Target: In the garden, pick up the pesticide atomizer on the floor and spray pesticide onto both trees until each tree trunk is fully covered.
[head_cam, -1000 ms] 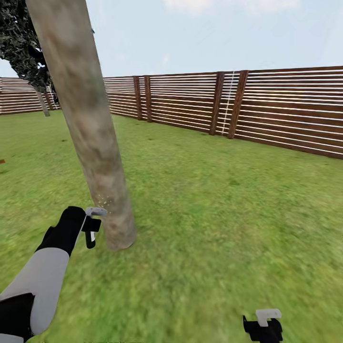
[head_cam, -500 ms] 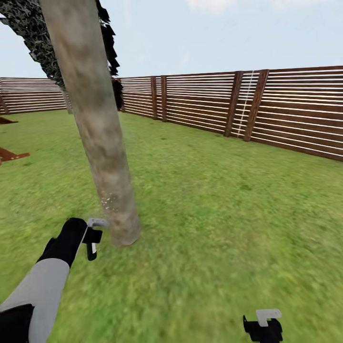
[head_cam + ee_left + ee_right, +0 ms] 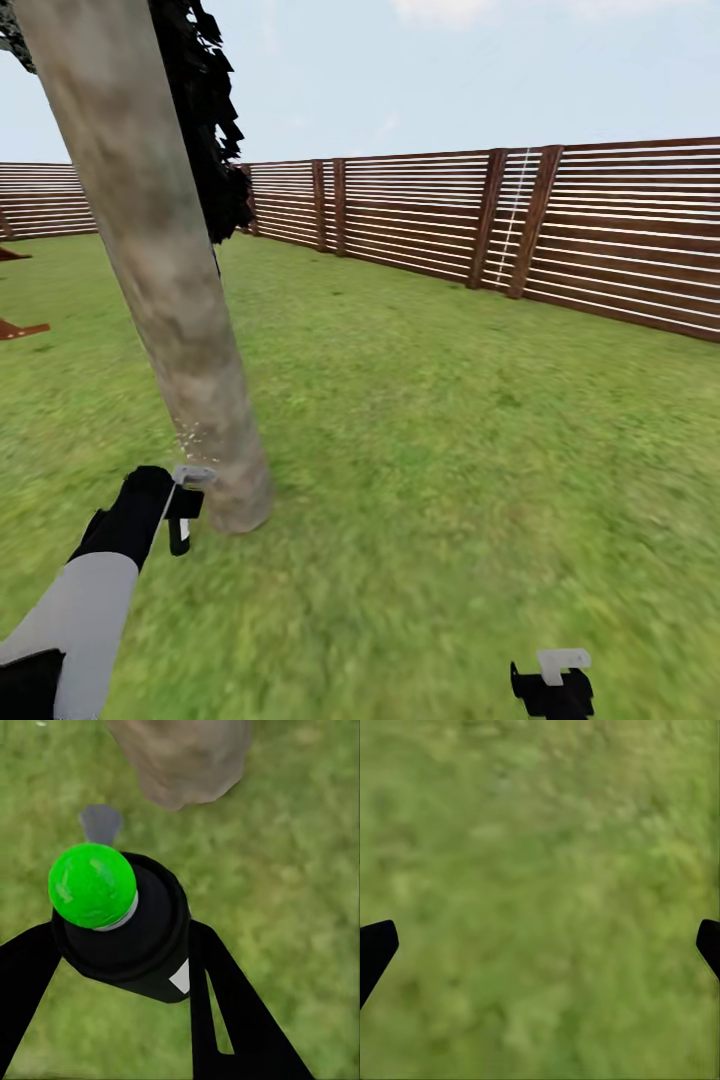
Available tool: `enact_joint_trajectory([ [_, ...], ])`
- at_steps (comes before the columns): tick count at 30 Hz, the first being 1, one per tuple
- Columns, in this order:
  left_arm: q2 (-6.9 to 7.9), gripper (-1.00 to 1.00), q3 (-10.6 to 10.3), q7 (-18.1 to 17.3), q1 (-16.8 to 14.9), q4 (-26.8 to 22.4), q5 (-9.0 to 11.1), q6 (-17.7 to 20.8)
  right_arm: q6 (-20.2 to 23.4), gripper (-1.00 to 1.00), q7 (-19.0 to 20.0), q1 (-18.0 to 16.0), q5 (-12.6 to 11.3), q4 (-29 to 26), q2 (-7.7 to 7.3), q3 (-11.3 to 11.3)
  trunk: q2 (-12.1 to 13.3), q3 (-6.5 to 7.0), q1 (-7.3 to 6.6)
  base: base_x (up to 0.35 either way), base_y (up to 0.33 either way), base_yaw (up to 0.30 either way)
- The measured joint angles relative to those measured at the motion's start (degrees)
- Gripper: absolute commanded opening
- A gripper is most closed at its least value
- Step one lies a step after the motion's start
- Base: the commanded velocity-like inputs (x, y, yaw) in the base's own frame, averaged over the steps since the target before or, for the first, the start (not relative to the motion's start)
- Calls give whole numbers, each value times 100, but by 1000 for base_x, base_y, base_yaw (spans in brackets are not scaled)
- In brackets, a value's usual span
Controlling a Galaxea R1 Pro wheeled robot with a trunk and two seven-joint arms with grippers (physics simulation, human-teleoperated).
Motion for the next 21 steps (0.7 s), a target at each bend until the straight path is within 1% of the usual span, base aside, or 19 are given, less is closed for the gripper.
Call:
enact_joint_trajectory([
  [1,46,-100,80,-1,6,7,28,0,0,100,-3,0,0,0,1,0,0,0,0,82,-252,109],
  [2,49,-100,91,-3,9,27,54,4,0,100,-4,0,0,0,1,0,0,0,1,42,-263,183],
  [4,13,-100,77,-1,82,46,37,-21,1,100,-5,-1,0,1,1,0,0,0,2,16,-269,241],
  [5,24,-100,88,54,144,48,10,-129,1,100,-5,-1,0,1,2,0,0,0,2,4,-272,269],
  [6,49,-100,107,209,191,62,0,-306,1,100,-5,-1,0,1,2,0,0,0,2,2,-270,273],
  [7,50,-100,110,373,236,125,41,-418,1,100,-6,-1,0,1,2,0,0,-1,2,1,-270,275],
  [9,-14,-100,85,494,276,251,91,-489,1,100,-6,-1,0,1,2,0,0,0,2,33,-269,276],
  [10,-67,-100,77,515,284,283,114,-501,1,100,-6,-1,0,1,2,0,0,0,2,137,-253,277],
  [11,-161,-100,81,530,290,294,137,-508,1,100,-5,-1,0,1,2,0,0,0,1,173,-236,277],
  [12,-191,-100,88,536,291,294,108,-514,1,100,-5,-1,0,1,2,0,0,0,0,212,-210,174],
  [15,-208,-100,132,550,291,244,84,-530,0,100,-5,0,0,0,1,0,0,0,0,232,-195,49],
  [16,-185,-100,133,634,290,236,53,-538,0,100,-4,0,0,0,-5,-1,0,0,0,239,-189,4],
  [17,-160,-100,178,703,290,241,53,-539,0,100,-4,0,0,0,-8,-1,0,0,0,240,-189,3],
  [18,-151,-100,282,728,291,260,65,-544,0,100,-7,0,0,0,-9,-1,0,0,0,240,-188,1],
  [19,-145,-100,520,746,298,303,54,-613,0,100,-11,0,-5,0,-14,-1,0,0,0,240,-188,0],
  [20,-144,-100,650,750,322,348,74,-747,0,100,-12,0,-7,0,-15,-1,0,0,0,240,-188,0],
  [21,-143,-100,767,751,390,462,81,-1024,0,100,-13,0,-8,0,-21,-3,0,-1,0,219,-201,0],
])
